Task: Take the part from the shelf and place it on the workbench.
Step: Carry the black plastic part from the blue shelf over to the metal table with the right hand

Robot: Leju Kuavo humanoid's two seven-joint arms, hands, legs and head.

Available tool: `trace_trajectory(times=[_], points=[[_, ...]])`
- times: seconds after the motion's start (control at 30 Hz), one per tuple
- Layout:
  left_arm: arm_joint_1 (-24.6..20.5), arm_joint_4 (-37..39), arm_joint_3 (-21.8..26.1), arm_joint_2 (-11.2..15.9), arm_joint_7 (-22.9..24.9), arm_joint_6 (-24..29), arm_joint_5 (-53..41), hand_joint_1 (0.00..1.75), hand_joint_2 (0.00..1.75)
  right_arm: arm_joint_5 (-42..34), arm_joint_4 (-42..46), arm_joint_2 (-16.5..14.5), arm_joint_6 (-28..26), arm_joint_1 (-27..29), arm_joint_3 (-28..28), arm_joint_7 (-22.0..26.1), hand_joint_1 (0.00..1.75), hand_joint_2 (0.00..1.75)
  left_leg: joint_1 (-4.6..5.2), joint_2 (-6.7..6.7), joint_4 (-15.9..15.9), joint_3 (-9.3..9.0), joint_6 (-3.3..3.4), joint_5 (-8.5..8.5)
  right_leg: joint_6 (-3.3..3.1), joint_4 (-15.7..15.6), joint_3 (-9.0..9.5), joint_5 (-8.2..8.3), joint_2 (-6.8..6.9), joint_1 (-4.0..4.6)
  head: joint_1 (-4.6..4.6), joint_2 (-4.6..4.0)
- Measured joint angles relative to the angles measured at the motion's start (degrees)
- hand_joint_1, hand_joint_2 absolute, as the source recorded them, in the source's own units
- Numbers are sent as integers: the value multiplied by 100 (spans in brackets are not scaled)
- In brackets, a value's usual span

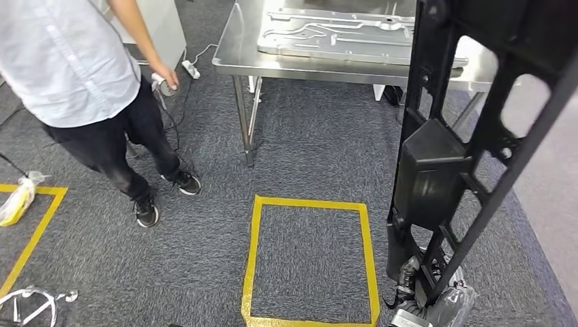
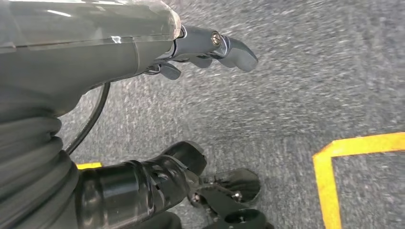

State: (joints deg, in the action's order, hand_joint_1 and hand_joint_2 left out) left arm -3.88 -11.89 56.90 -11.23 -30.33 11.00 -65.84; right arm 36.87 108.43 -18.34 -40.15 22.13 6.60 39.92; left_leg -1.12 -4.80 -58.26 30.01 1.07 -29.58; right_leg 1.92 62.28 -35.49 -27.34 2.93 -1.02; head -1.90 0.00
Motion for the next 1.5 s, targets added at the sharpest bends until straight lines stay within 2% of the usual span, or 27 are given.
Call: trace_trajectory(times=[0.03,0.07,0.13,0.17,0.2,0.23,0.27,0.3,0.33,0.37,0.4,0.43,0.5,0.53,0.57,0.7,0.87,1.0,1.1,1.17,1.23,1.3,1.33,1.37,1.4,1.47,1.5], points=[[-3,0,1,1,7,1,3,0,175,0,-2,0,1,-4,0,0,175,175,13,-47,1,-25,-31,-22,-27,-207,105,47,85,24,2,0],[-8,0,1,3,16,2,7,0,175,0,-5,0,1,-8,0,-1,175,175,27,-89,7,-48,-66,-38,-54,-277,134,32,123,50,3,0],[-23,0,2,7,41,4,15,0,175,0,-11,1,2,-9,1,-1,175,175,32,-174,36,-96,-135,-61,-119,-296,133,37,11,61,6,0],[-30,0,2,9,49,4,17,0,175,0,-15,2,2,-8,3,-1,175,175,22,-134,19,-112,-171,-95,-152,-326,149,47,-37,49,6,0],[-37,0,2,11,55,4,19,0,175,-6,-21,4,2,-13,9,-1,175,175,10,-29,-72,-86,-195,-174,-188,-358,166,59,-83,35,7,0],[-38,0,3,15,57,4,19,0,175,-25,-35,9,3,-25,31,-4,175,175,0,114,-289,10,-209,-313,-225,-386,182,72,-122,20,10,0],[-36,0,4,19,59,4,19,0,175,-61,-56,20,3,-40,67,-20,175,175,-7,272,-619,168,-212,-487,-249,-393,187,72,-156,26,11,0],[-30,0,5,22,61,3,19,0,175,-122,-84,42,4,-60,118,-50,175,175,-7,367,-1014,374,-211,-659,-272,-390,186,67,-195,35,13,0],[-19,0,7,24,63,3,19,0,175,-218,-120,80,4,-77,191,-104,175,175,-7,409,-1362,569,-209,-766,-291,-382,185,60,-240,46,13,0],[-8,0,7,25,64,2,19,0,175,-318,-153,126,4,-90,263,-166,175,175,-6,427,-1564,697,-208,-777,-300,-371,188,51,-282,56,13,0],[2,0,8,28,65,0,18,0,175,-417,-186,182,4,-102,343,-230,175,175,-6,432,-1534,723,-202,-659,-304,-356,194,40,-324,63,13,0],[8,0,8,34,64,-2,16,0,175,-495,-213,234,4,-113,423,-287,175,175,-6,432,-1291,648,-192,-452,-300,-339,203,26,-362,66,13,0],[8,0,9,50,60,-7,10,0,175,-565,-254,301,4,-133,552,-354,175,175,2,447,-550,365,-161,-52,-266,-296,216,-11,-413,74,13,0],[0,0,9,55,56,-11,8,0,175,-573,-270,323,4,-145,598,-370,175,175,12,458,-297,262,-140,44,-238,-275,212,-27,-429,81,13,0],[-7,0,9,56,52,-23,7,0,175,-559,-284,342,4,-157,632,-375,175,175,19,469,-153,210,-126,78,-220,-251,204,-48,-436,94,10,0],[-7,0,13,62,49,-119,9,0,175,-234,-326,381,4,-181,667,-318,175,175,44,474,-100,199,-99,89,-284,-259,204,-46,-436,102,8,0],[-15,0,16,64,49,-114,-21,0,175,-150,-378,390,4,-206,668,-203,175,175,53,477,-107,200,-66,85,-234,-319,236,-22,-433,97,8,0],[-16,0,16,69,49,-109,-54,0,175,-201,-392,392,4,-212,672,-188,175,175,89,478,-127,208,-11,69,-91,-354,245,-5,-433,66,8,0],[-18,0,15,73,49,-110,-58,0,175,-205,-401,393,4,-212,673,-190,175,175,103,478,-119,207,27,72,-43,-367,247,3,-436,37,9,0],[-22,0,15,70,49,-110,-58,0,175,-204,-402,394,4,-212,674,-190,175,175,68,465,-45,175,86,116,-7,-338,238,-33,-426,40,8,0],[-25,0,15,67,49,-110,-58,0,175,-202,-402,396,4,-218,675,-187,175,175,31,440,37,139,144,162,16,8,86,-259,-392,36,1,0],[-23,0,15,68,49,-112,-58,0,175,-201,-406,400,4,-223,675,-187,175,175,32,419,54,135,159,168,40,744,-265,-612,-366,3,-3,0],[-22,0,15,68,49,-116,-57,0,175,-201,-412,404,4,-222,675,-190,175,175,30,413,53,136,154,163,56,1061,-423,-712,-358,-19,-3,0],[-20,0,16,68,49,-121,-57,0,175,-205,-421,409,4,-221,675,-197,175,175,25,408,51,130,143,155,73,1201,-495,-707,-349,-42,-3,0],[-19,0,16,67,49,-125,-58,0,175,-209,-430,414,4,-221,675,-209,175,175,14,407,46,119,124,142,88,1110,-452,-592,-337,-66,-4,0],[-19,0,15,67,49,-127,-61,0,175,-218,-440,419,4,-225,675,-232,175,175,-23,410,18,88,54,98,119,403,-99,-216,-296,-109,-5,0],[-20,0,15,69,49,-128,-62,0,175,-219,-445,420,4,-232,675,-240,175,175,-30,414,-3,79,5,69,118,51,77,-100,-285,-102,-7,0]])
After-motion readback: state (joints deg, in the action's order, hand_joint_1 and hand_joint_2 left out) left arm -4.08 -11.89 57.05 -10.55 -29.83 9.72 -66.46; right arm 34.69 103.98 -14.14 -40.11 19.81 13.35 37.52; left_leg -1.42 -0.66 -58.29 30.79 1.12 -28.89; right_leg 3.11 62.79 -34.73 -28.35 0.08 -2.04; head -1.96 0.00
